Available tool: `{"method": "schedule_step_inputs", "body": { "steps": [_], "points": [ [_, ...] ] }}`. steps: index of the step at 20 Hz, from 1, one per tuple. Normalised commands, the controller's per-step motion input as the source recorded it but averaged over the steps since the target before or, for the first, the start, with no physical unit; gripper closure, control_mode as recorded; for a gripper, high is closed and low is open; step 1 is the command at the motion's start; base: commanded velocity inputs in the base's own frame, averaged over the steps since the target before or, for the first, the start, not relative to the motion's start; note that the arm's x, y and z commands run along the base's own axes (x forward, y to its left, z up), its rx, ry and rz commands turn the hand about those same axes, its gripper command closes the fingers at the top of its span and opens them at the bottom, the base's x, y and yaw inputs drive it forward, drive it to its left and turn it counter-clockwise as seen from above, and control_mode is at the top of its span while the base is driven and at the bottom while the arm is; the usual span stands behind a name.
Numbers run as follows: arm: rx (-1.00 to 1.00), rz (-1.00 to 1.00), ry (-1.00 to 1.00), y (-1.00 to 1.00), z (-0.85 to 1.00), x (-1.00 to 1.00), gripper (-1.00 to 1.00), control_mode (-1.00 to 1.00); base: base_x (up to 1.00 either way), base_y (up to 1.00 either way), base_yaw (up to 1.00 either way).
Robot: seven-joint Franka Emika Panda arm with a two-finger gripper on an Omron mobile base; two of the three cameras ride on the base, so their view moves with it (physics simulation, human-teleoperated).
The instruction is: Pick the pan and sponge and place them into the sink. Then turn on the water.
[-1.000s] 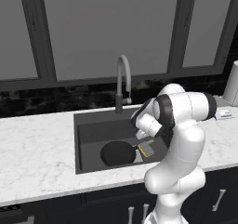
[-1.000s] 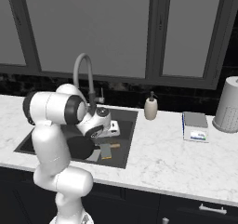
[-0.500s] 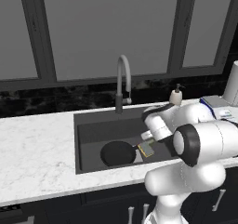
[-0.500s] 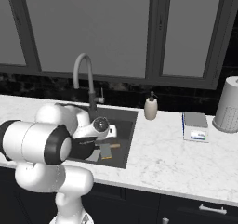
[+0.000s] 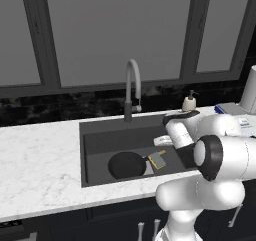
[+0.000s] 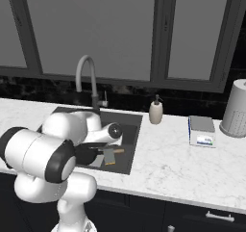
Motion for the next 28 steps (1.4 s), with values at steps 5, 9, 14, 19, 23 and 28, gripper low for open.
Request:
{"method": "schedule_step_inputs", "body": {
  "steps": [5,9,14,19,23,28],
  "points": [
    [0.24,0.0,0.03,0.0,0.84,0.0,-1.0,-1.0,0.0,0.0,0.0],
    [0.21,0.0,0.1,0.0,0.98,0.03,-1.0,-1.0,0.0,0.0,0.0],
    [0.09,0.0,0.13,0.07,0.21,0.24,-1.0,-1.0,0.0,0.0,0.0],
    [0.0,0.0,0.0,0.1,-0.02,0.28,-1.0,-1.0,0.0,0.0,0.0],
    [0.07,0.0,0.0,0.03,0.0,0.43,-1.0,-1.0,0.0,0.0,0.0],
    [0.0,0.0,-0.09,0.15,0.0,0.39,-1.0,-1.0,0.0,0.0,0.0]
  ]
}}
